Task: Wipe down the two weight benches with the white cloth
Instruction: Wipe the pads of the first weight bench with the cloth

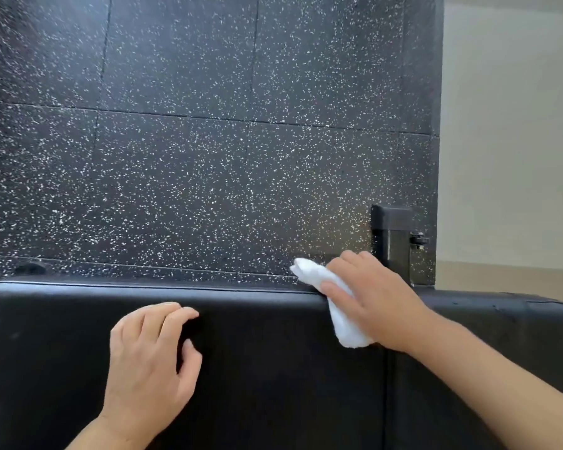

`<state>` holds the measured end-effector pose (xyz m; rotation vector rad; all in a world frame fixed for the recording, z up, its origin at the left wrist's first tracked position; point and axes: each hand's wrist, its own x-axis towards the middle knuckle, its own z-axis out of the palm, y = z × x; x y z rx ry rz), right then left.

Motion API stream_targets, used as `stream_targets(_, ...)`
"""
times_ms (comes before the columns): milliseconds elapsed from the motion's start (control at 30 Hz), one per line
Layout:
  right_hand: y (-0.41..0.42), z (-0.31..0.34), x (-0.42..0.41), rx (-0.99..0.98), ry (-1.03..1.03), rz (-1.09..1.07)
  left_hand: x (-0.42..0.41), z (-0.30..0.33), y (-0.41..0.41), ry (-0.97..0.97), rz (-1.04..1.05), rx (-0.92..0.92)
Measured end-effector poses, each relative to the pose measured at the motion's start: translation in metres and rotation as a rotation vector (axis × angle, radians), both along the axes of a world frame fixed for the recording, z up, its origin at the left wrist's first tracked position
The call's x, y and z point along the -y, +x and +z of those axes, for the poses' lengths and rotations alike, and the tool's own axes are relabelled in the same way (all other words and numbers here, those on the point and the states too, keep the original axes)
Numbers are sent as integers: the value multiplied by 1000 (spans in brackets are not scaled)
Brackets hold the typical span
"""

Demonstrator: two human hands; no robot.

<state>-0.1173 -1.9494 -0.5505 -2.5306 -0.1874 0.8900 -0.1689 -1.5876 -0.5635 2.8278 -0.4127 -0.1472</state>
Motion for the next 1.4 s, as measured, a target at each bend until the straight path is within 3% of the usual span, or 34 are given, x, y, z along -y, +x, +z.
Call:
stream_targets(67, 6, -2, 11, -141, 69, -64, 14, -3, 0, -4, 68, 29)
stream_targets(133, 14, -4, -4, -147, 96, -50, 24, -9, -10, -18, 132, 73)
stream_targets(300, 30, -13, -108, 134, 138, 54, 24, -16, -16, 25, 174, 87)
stream_targets(433, 37, -13, -173, 215, 142, 37, 25, -19, -14, 24, 125, 130)
stream_targets(567, 29, -9, -147, 232, 137, 27, 23, -19, -13, 14, 130, 133)
stream_targets(767, 10, -3, -44, 56, -57, 49, 25, -19, -15, -6, 151, 126)
stream_targets(1000, 7, -2, -92, 218, -80, -1, 24, -12, -10, -118, 174, 76)
stream_targets(1167, 19, -9, -168, 276, -56, 0, -18, 1, 2, -221, 71, -39)
stream_targets(1400, 44, -12, -279, 336, -19, 3, -147, 13, 21, -61, 225, -55)
